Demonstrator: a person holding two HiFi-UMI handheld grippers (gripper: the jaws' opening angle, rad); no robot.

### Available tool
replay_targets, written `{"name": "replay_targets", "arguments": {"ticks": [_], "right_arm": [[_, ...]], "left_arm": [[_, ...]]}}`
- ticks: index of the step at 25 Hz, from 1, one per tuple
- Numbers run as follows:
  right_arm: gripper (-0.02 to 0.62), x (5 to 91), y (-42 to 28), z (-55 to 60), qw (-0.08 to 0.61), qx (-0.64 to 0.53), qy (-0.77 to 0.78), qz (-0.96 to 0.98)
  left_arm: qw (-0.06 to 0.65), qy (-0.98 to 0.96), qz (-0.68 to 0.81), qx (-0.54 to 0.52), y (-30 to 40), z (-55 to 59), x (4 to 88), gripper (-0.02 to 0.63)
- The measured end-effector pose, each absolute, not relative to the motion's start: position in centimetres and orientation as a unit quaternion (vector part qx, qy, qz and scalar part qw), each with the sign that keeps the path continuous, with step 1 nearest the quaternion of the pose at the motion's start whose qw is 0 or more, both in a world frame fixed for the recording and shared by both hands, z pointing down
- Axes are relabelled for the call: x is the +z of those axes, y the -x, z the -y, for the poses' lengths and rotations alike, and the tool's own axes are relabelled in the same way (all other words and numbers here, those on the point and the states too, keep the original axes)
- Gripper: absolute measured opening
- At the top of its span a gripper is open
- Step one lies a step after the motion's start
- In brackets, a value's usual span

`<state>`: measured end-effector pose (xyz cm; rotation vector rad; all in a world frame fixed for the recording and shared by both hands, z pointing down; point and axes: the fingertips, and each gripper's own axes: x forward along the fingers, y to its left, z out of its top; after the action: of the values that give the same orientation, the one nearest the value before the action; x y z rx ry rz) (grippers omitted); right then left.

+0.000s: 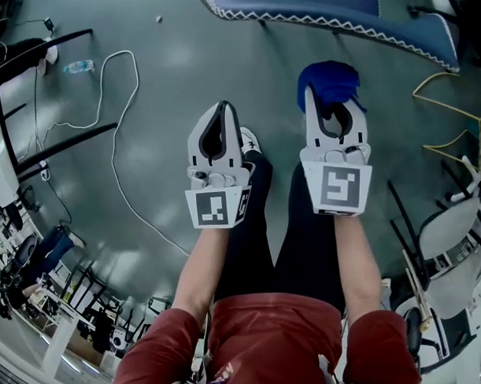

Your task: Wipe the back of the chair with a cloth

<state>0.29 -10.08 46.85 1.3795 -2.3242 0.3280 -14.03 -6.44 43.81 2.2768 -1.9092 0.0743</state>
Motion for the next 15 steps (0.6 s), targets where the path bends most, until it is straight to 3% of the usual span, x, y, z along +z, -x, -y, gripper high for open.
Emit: {"name": "replay_targets", "arguments": {"ticks": [9,15], "right_arm": [[0.061,47.4,-11.1,7.5,0.218,0.124,-0.558,0.791],[0.061,46.9,-14.4,7.8,0.214,0.134,-0.572,0.781]], "left_arm": [[0.076,-0.798,0.596,0.035,6.5,7.3,43.2,0.014],[0.072,-0.809,0.582,0.039,3.1,7.8,42.1,0.014]]}}
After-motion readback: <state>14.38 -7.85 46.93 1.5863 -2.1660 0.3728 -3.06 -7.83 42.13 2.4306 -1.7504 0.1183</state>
